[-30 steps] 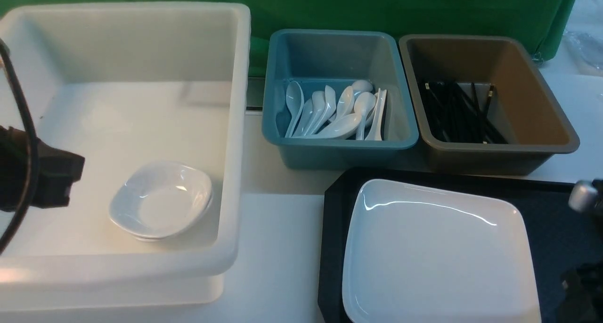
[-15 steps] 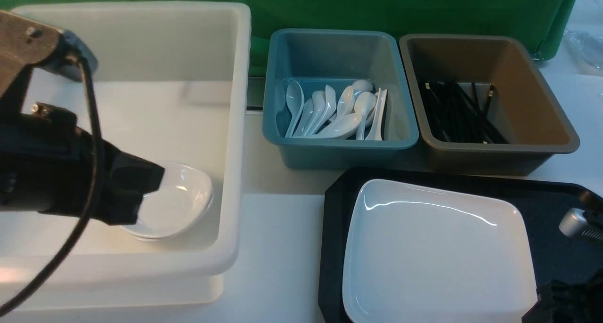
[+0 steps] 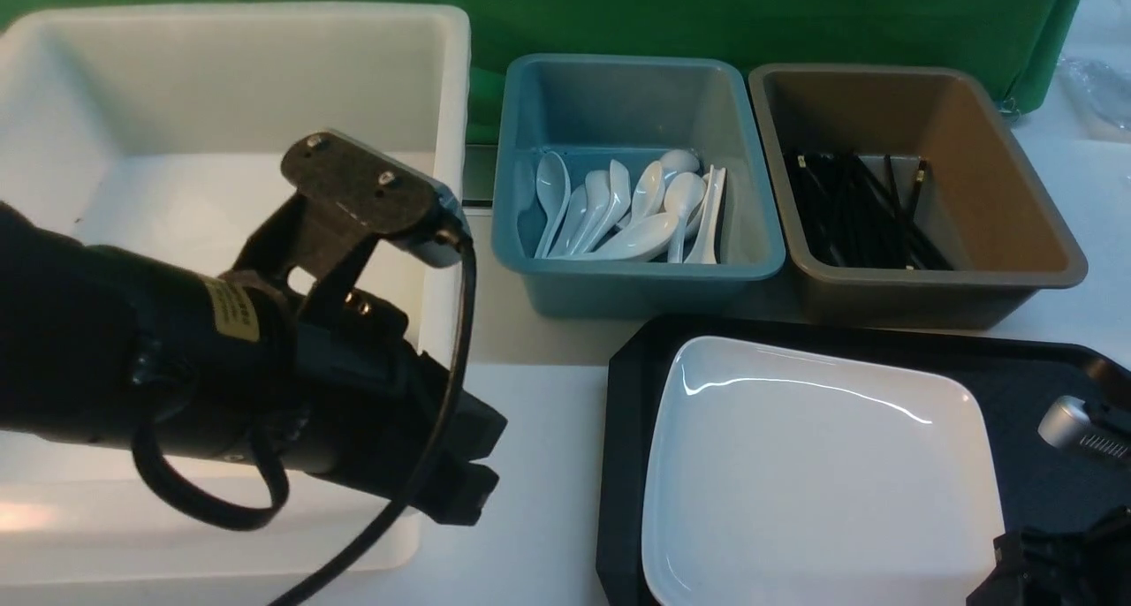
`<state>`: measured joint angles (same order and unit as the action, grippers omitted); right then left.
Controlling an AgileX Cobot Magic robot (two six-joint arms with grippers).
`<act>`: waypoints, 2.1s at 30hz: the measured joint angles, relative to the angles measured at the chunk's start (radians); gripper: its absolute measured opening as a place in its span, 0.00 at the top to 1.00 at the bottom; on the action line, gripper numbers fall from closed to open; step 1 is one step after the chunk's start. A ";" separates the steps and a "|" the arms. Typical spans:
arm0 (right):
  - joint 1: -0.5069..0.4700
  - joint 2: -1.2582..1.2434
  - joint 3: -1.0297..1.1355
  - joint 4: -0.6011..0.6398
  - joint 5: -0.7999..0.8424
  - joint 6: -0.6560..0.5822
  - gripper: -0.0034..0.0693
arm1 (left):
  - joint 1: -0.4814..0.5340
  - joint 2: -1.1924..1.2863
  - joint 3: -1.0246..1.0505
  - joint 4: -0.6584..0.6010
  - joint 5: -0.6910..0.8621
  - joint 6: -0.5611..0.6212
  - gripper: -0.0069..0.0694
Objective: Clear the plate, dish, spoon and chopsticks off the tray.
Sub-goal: Use the right arm to grab a plate from the dinner plate
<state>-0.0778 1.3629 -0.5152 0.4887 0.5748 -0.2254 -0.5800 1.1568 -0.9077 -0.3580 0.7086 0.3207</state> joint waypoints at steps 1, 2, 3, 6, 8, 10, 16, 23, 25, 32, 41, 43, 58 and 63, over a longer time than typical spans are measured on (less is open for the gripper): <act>0.000 0.003 0.000 0.000 0.002 0.000 0.22 | 0.000 0.001 0.000 0.003 0.000 -0.002 0.89; 0.000 0.009 0.000 0.002 0.003 0.000 0.22 | 0.000 0.001 0.000 0.008 -0.001 -0.003 0.89; 0.000 0.009 0.000 0.002 0.003 0.000 0.22 | 0.000 0.001 0.000 0.010 -0.001 -0.003 0.89; 0.000 0.024 0.000 0.007 0.003 0.000 0.22 | 0.000 0.000 0.000 0.022 -0.008 -0.005 0.89; 0.000 0.029 0.000 0.007 -0.012 -0.011 0.22 | 0.000 0.000 0.000 0.028 -0.008 -0.006 0.89; 0.000 0.032 -0.006 0.007 -0.043 -0.029 0.22 | 0.000 0.000 0.000 0.033 -0.008 -0.006 0.89; 0.000 0.036 -0.179 0.002 -0.013 -0.034 0.22 | 0.000 0.000 0.000 0.086 -0.007 -0.025 0.89; -0.006 0.135 -0.438 -0.040 0.093 -0.030 0.22 | 0.000 0.000 0.000 0.117 0.026 -0.057 0.89; -0.007 0.198 -0.509 -0.042 0.137 -0.030 0.22 | 0.000 0.000 0.000 0.122 0.031 -0.057 0.89; -0.007 0.376 -0.643 -0.159 0.208 0.004 0.22 | 0.000 0.000 0.000 0.133 0.089 -0.060 0.89; -0.008 0.450 -0.654 -0.178 0.180 0.006 0.22 | 0.000 0.000 0.000 0.190 0.093 -0.119 0.89; -0.008 0.484 -0.656 -0.176 0.179 -0.003 0.22 | 0.000 0.000 0.000 0.213 0.084 -0.143 0.89; -0.005 0.549 -0.656 -0.044 0.171 -0.128 0.33 | 0.000 0.000 0.000 0.228 0.053 -0.178 0.89; -0.005 0.549 -0.657 -0.040 0.159 -0.155 0.41 | 0.000 0.000 0.000 0.228 0.051 -0.186 0.89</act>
<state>-0.0832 1.9119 -1.1723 0.4483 0.7338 -0.3805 -0.5800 1.1567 -0.9077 -0.1298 0.7598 0.1345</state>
